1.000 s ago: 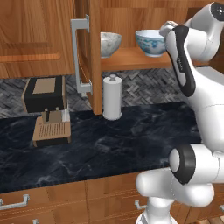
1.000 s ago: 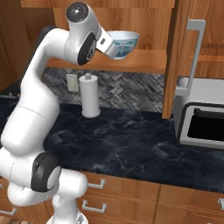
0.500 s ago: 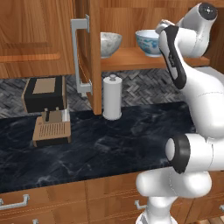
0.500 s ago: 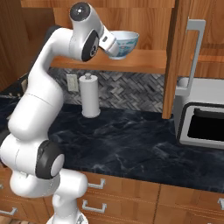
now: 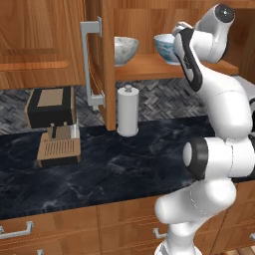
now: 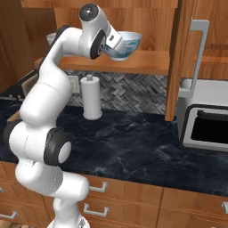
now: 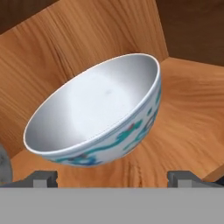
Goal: Pick up the bowls from the cabinet and place each bowl in front of a stool on the dining counter.
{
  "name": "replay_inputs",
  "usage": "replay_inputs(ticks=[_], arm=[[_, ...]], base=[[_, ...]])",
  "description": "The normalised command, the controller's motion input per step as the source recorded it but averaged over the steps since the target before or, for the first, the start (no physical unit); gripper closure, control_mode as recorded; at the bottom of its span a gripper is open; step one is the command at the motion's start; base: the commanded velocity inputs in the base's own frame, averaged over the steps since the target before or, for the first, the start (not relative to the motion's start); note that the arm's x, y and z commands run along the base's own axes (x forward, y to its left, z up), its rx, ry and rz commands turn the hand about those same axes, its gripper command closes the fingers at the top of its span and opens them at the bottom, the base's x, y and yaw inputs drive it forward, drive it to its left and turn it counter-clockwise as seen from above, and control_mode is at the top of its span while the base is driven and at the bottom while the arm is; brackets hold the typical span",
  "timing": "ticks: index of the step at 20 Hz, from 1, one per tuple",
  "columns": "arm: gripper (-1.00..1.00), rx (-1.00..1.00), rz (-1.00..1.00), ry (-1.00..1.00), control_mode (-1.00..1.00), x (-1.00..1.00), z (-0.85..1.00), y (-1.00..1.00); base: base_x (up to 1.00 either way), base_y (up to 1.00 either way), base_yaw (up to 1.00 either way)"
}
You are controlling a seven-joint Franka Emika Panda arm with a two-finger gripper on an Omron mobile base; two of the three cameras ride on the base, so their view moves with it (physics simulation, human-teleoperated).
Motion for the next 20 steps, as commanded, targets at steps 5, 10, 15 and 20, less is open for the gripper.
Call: replay_inputs(ticks=[5, 10, 15, 20], arm=[[-1.0, 0.0, 0.0, 0.0, -1.0, 0.42, -0.01, -0.1], [-1.0, 0.0, -0.04, 0.01, -1.0, 0.38, -0.1, -0.16], [-1.0, 0.0, -0.05, 0.01, -1.0, 0.45, -0.14, -0.07], [-1.0, 0.0, -0.04, 0.01, -1.0, 0.35, -0.12, -0.01]], base=[[0.0, 0.0, 0.0], [0.0, 0.0, 0.0], [0.0, 0.0, 0.0], [0.0, 0.0, 0.0]])
